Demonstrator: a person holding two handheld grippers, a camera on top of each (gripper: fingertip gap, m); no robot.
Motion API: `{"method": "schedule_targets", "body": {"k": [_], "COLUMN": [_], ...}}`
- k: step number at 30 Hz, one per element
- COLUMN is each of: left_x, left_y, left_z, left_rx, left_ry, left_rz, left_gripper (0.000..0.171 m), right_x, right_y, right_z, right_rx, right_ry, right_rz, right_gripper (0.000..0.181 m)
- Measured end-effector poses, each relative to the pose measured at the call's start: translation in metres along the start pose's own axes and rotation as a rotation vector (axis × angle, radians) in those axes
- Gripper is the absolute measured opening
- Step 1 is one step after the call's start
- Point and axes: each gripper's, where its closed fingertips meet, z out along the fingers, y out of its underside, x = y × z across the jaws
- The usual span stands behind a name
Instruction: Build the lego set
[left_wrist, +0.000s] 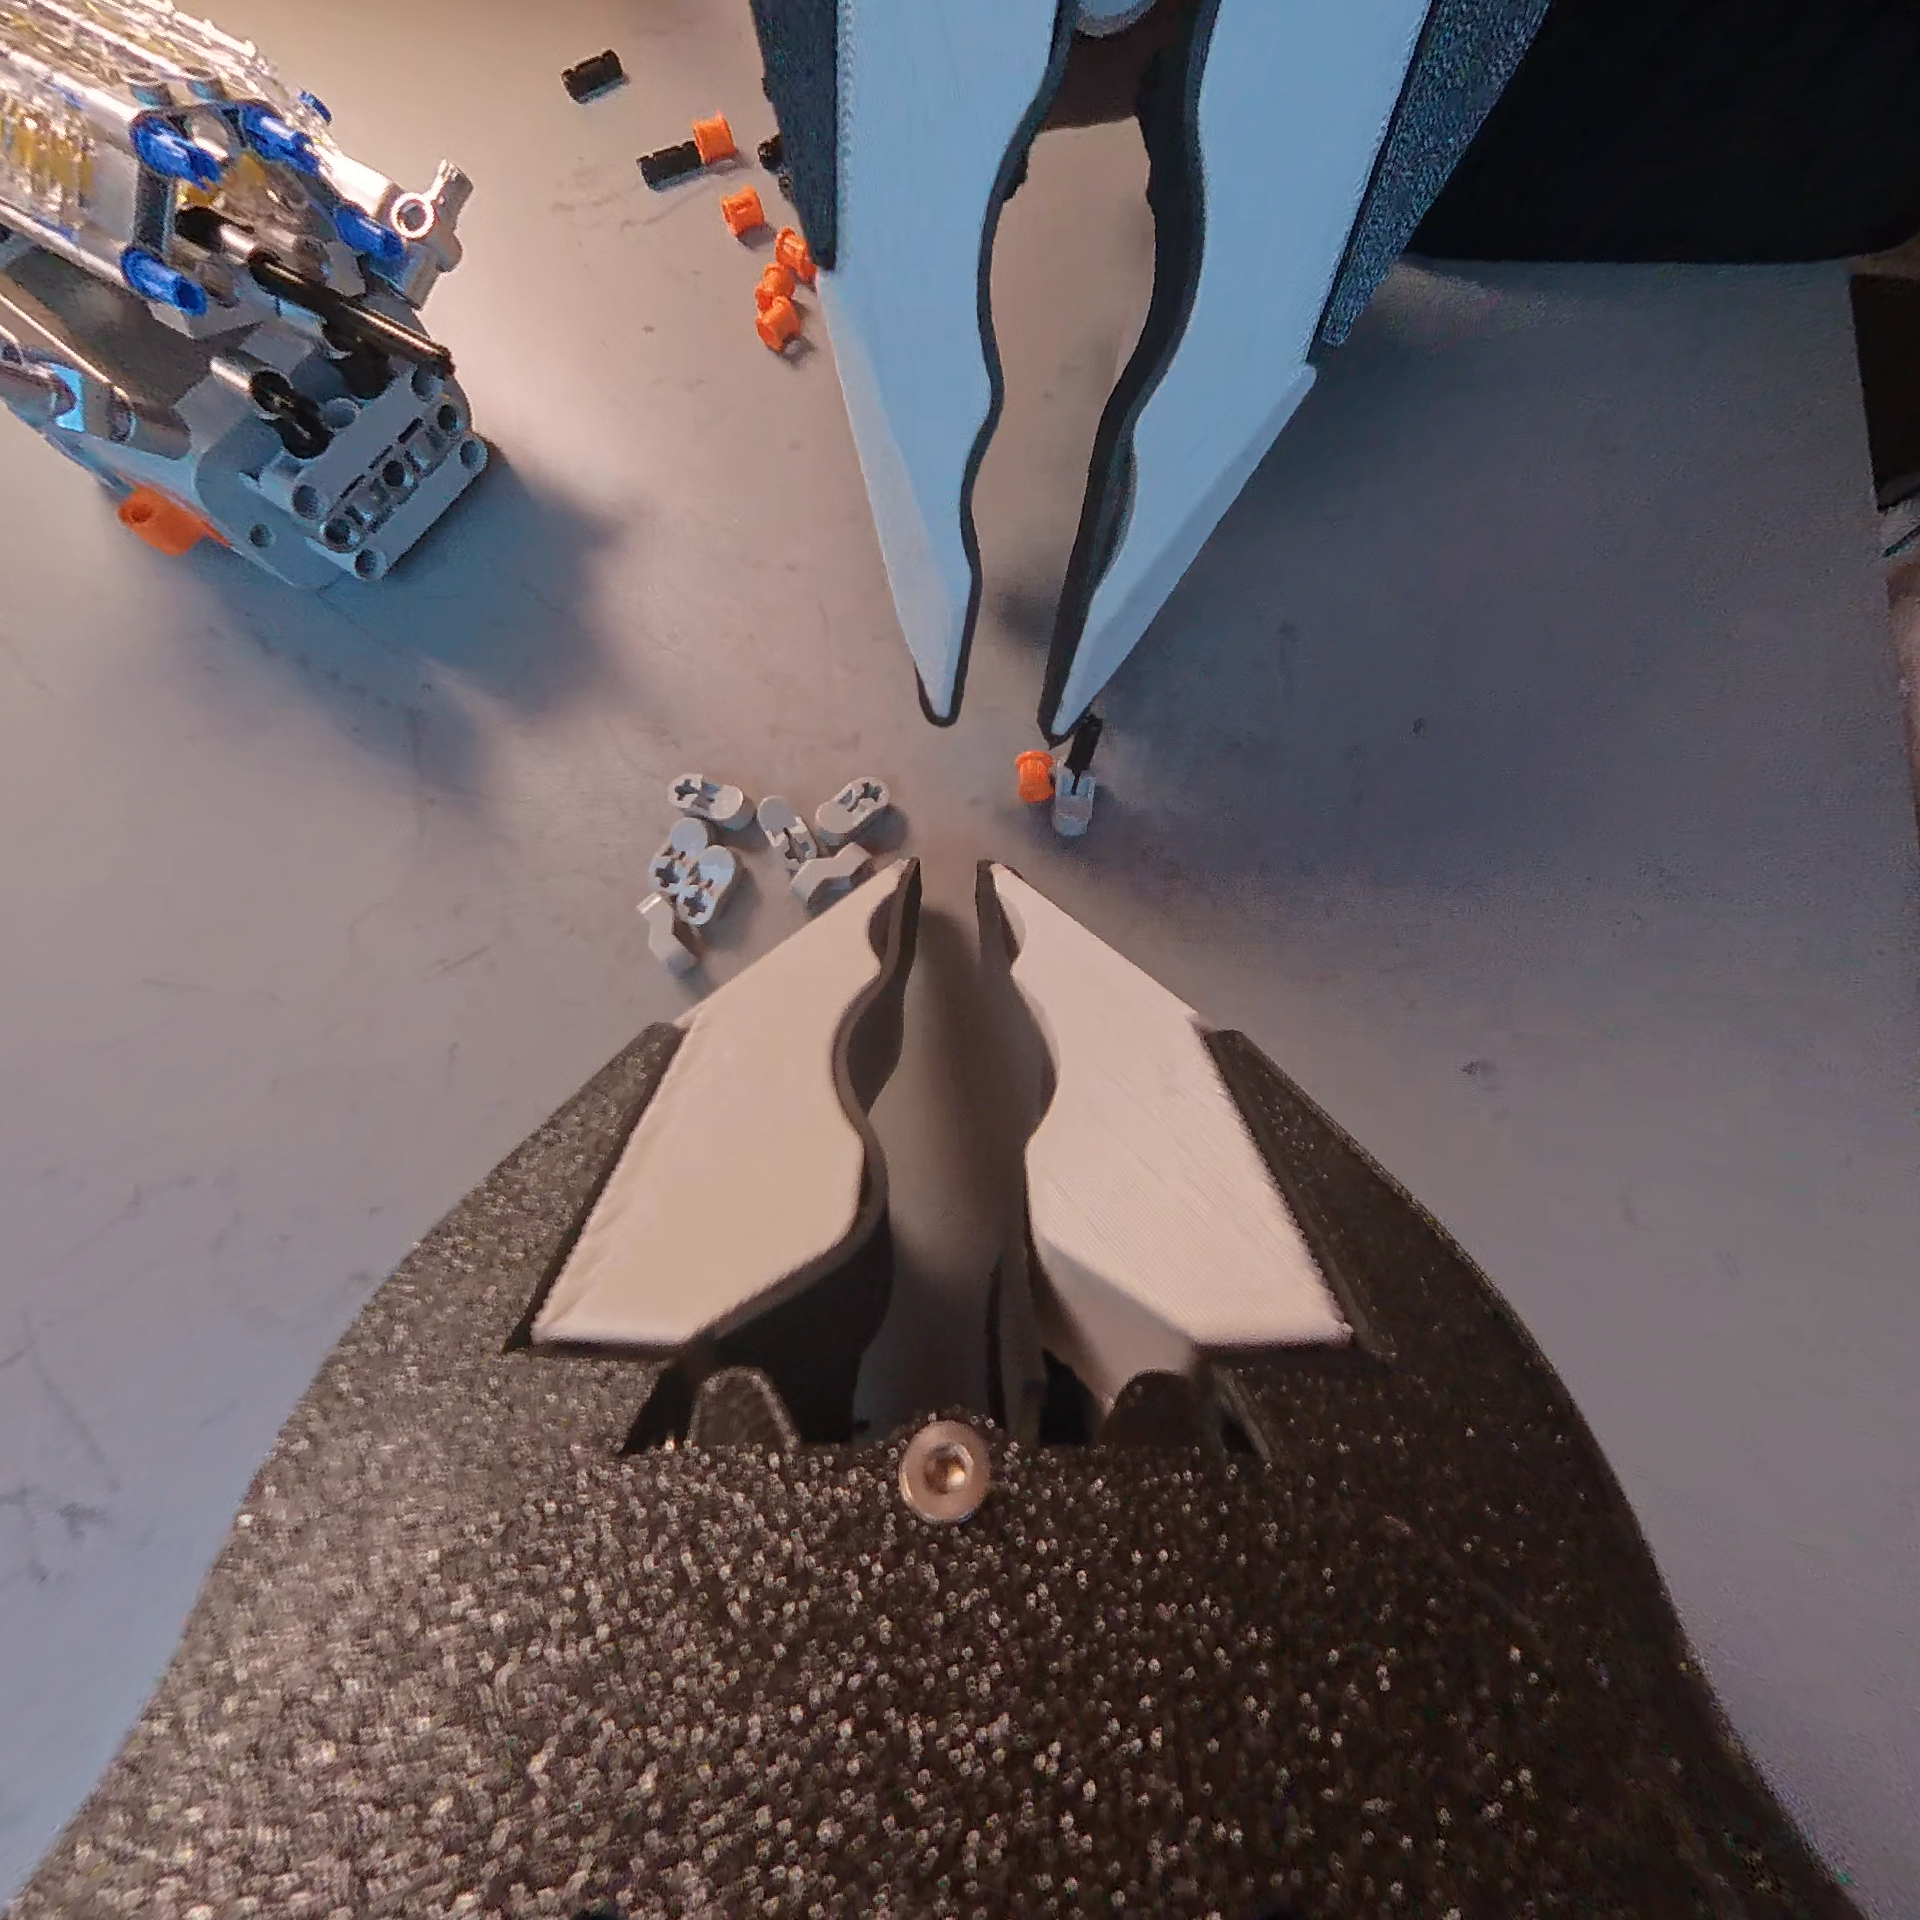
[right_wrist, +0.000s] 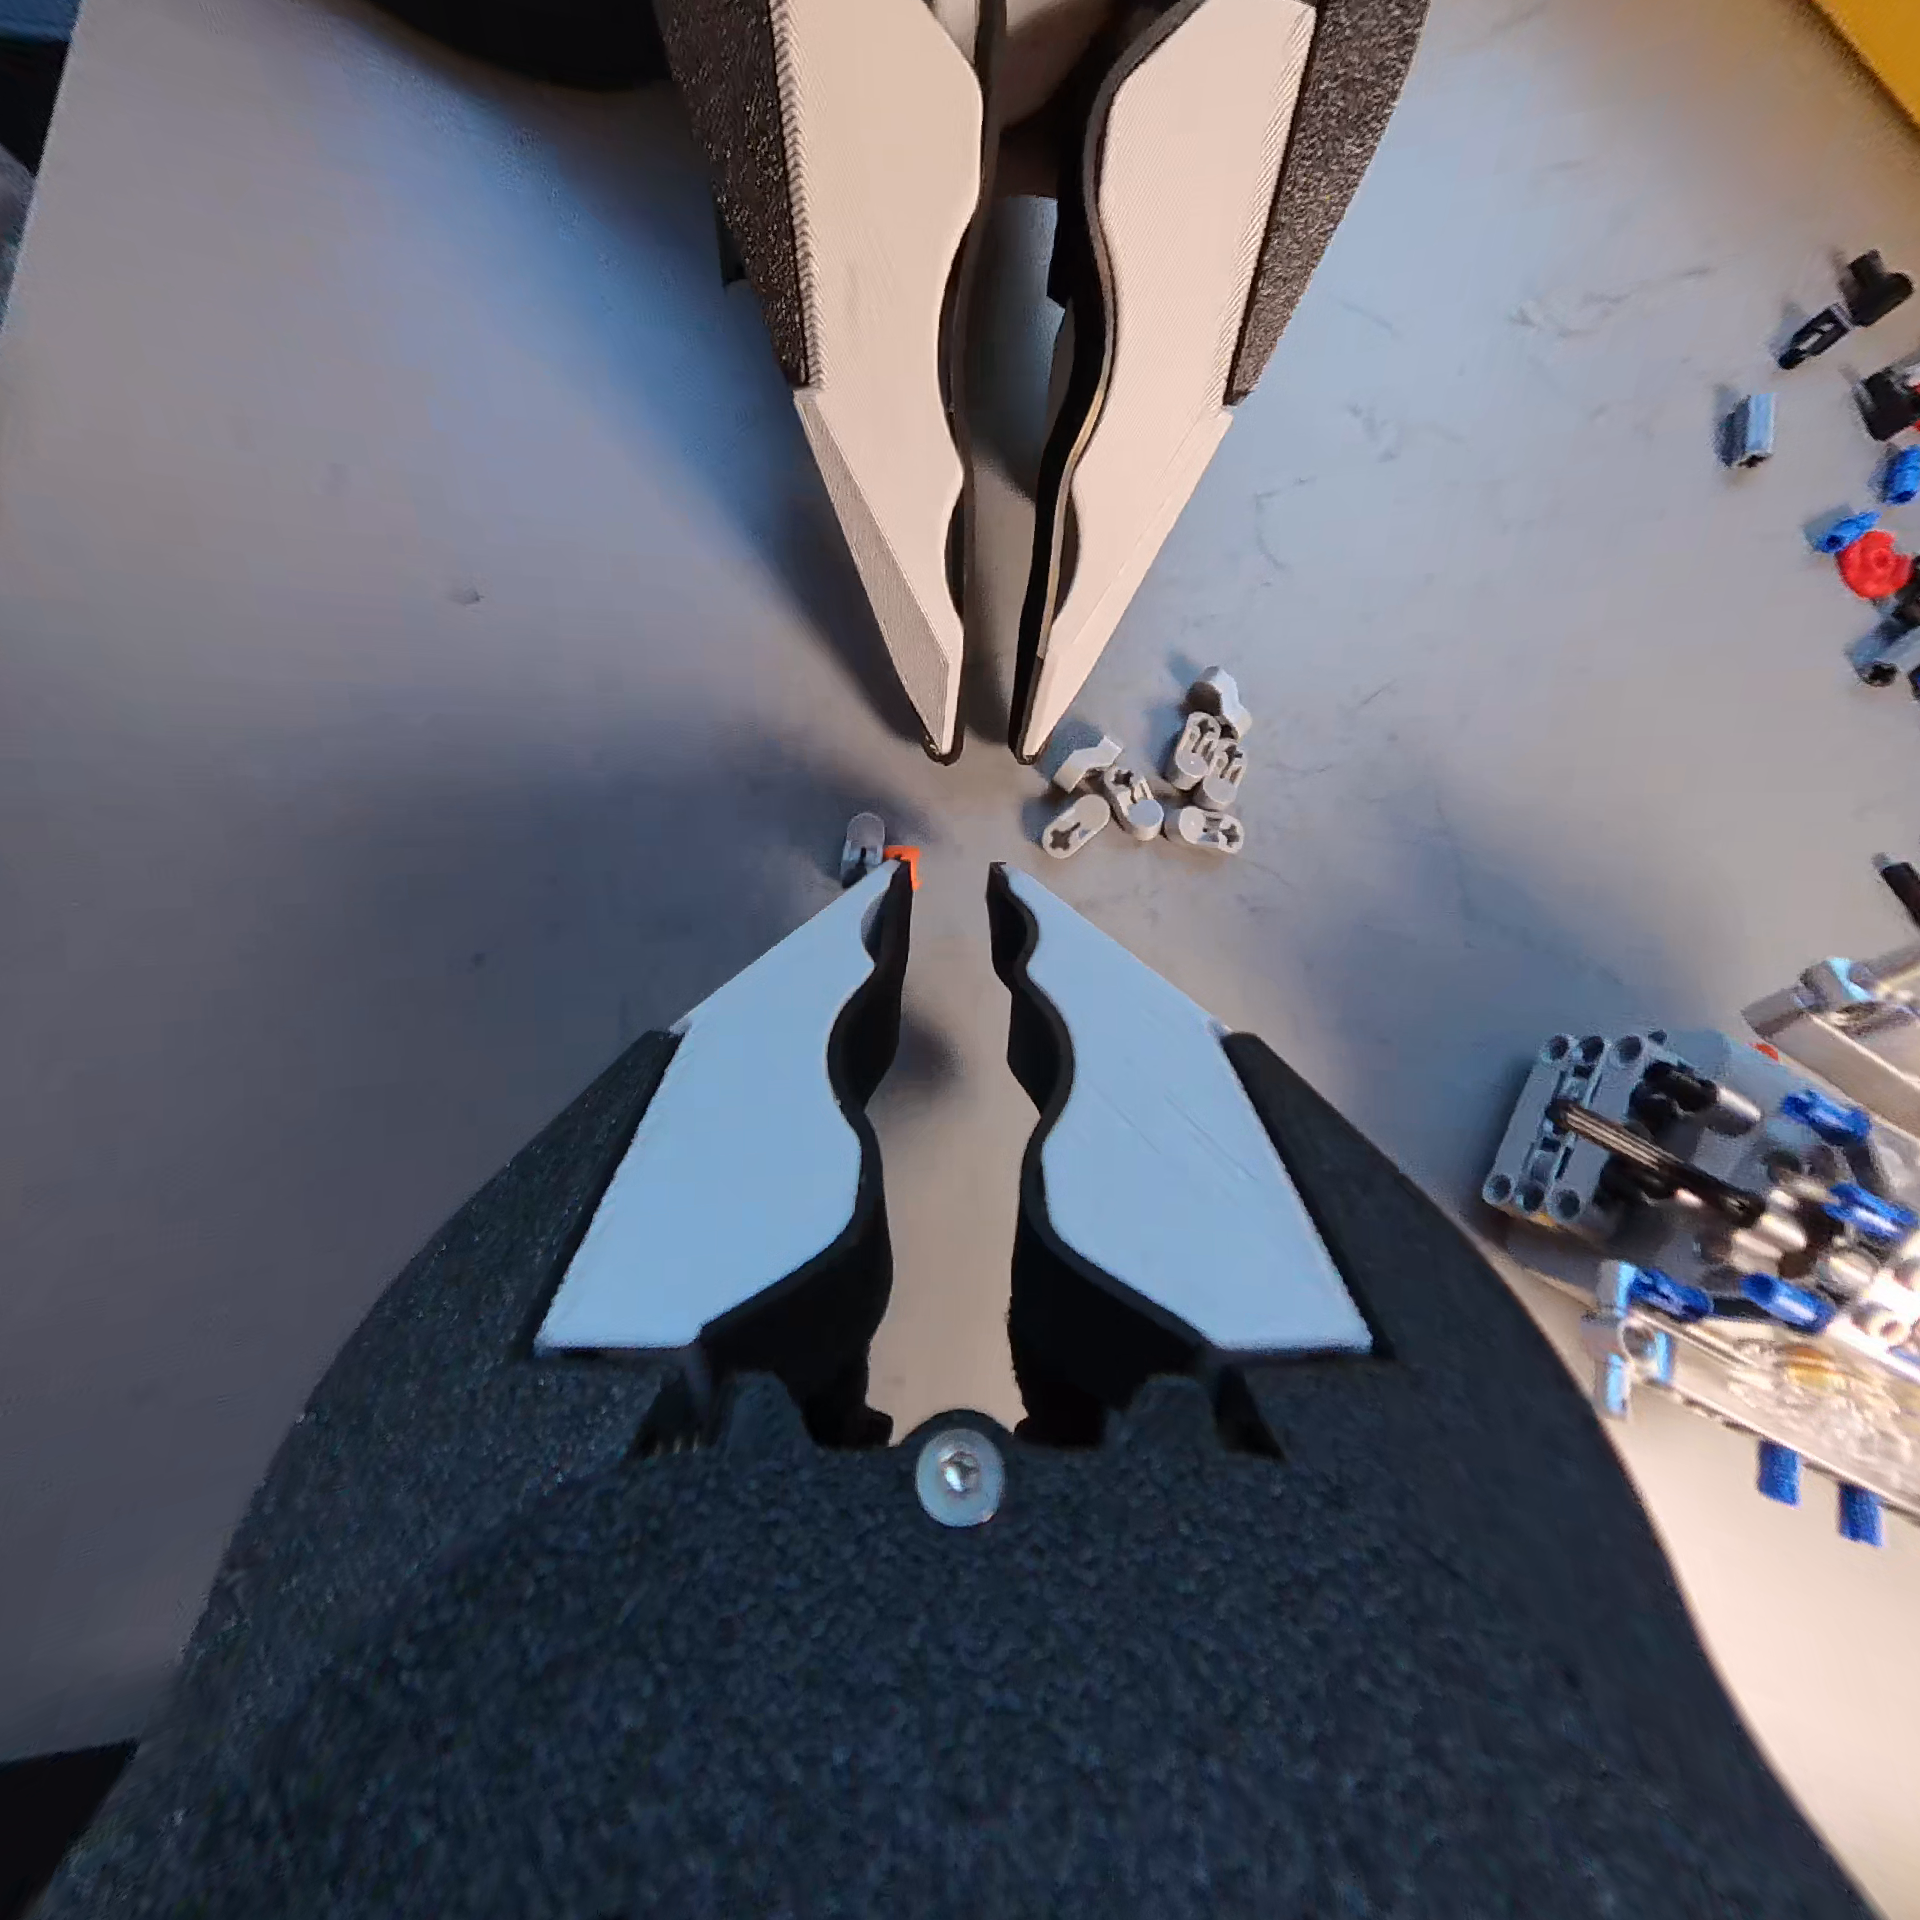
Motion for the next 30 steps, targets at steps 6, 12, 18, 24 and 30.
{"method": "schedule_targets", "body": {"k": [6, 12, 18, 24, 30], "left_x": [-0.002, -0.002, -0.002, -0.006, -0.004], "left_y": [0.004, 0.003, 0.003, 0.0, -0.001], "left_z": [0.001, 0.001, 0.002, -0.001, -0.002], "left_rx": [-0.017, -0.013, -0.011, 0.014, 0.022], "left_ry": [-0.02, -0.014, -0.013, -0.02, 0.002], "left_rz": [0.04, 0.038, 0.028, 0.006, 0.0], "left_gripper": [0.008, 0.007, 0.007, 0.007, 0.007], "right_x": [0.0, 0.004, -0.001, -0.001, 0.001], "right_y": [0.0, 0.011, 0.0, 0.014, 0.008], "right_z": [0.006, -0.002, -0.001, 0.002, 0.0], "right_rx": [-0.007, -0.032, 0.025, -0.022, 0.03], "right_ry": [-0.021, 0.015, -0.009, 0.001, -0.003], "right_rz": [0.001, -0.004, 0.002, 0.009, 0.04], "right_gripper": [0.008, 0.009, 0.008, 0.005, 0.007]}}
